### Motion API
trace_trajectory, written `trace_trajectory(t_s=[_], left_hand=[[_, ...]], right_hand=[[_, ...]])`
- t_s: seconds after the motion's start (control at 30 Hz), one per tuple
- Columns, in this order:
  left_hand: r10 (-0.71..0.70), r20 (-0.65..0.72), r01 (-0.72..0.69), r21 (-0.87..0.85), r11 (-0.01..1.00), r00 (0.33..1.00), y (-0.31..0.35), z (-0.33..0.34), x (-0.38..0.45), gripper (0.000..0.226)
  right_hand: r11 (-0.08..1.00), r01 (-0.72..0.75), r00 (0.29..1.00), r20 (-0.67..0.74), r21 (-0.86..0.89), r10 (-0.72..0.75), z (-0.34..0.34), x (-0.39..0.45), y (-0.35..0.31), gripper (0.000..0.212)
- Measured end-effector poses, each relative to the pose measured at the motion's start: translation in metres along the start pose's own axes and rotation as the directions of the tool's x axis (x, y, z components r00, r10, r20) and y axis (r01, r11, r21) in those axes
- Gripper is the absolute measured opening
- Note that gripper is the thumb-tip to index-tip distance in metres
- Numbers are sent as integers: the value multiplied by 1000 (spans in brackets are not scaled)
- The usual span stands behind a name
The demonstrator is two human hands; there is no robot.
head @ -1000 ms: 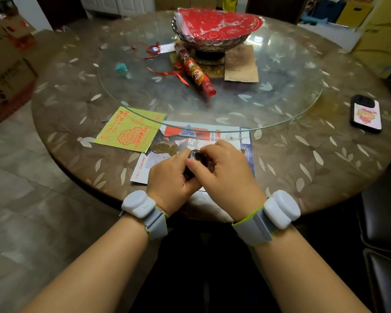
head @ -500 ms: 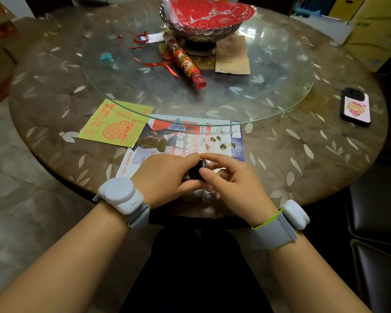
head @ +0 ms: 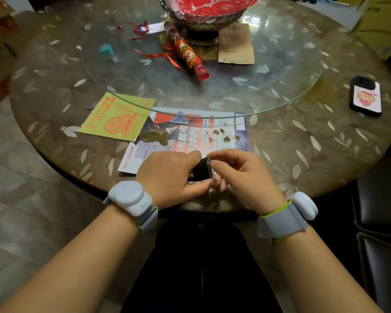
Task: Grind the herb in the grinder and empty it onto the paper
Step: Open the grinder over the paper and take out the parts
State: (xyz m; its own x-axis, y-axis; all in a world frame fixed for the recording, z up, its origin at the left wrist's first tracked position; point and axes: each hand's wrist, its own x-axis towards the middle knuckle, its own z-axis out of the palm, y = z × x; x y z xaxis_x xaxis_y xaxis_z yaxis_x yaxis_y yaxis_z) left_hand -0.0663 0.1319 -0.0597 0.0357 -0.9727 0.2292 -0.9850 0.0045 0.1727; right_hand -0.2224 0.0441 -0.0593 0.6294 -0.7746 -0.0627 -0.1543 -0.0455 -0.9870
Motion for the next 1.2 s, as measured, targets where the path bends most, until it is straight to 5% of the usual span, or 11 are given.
trace_trajectory(t_s=[0.5,1.2], left_hand=[[107,55,-113,118,987,993,5,7,2,47],[111,46,-115,103,988,993,4,2,-2,49]], right_hand=[[989,-140,987,72,-41,143,-4,-5,7,19],[968,-69,996,38,-241,81,3,-8,-11,32]])
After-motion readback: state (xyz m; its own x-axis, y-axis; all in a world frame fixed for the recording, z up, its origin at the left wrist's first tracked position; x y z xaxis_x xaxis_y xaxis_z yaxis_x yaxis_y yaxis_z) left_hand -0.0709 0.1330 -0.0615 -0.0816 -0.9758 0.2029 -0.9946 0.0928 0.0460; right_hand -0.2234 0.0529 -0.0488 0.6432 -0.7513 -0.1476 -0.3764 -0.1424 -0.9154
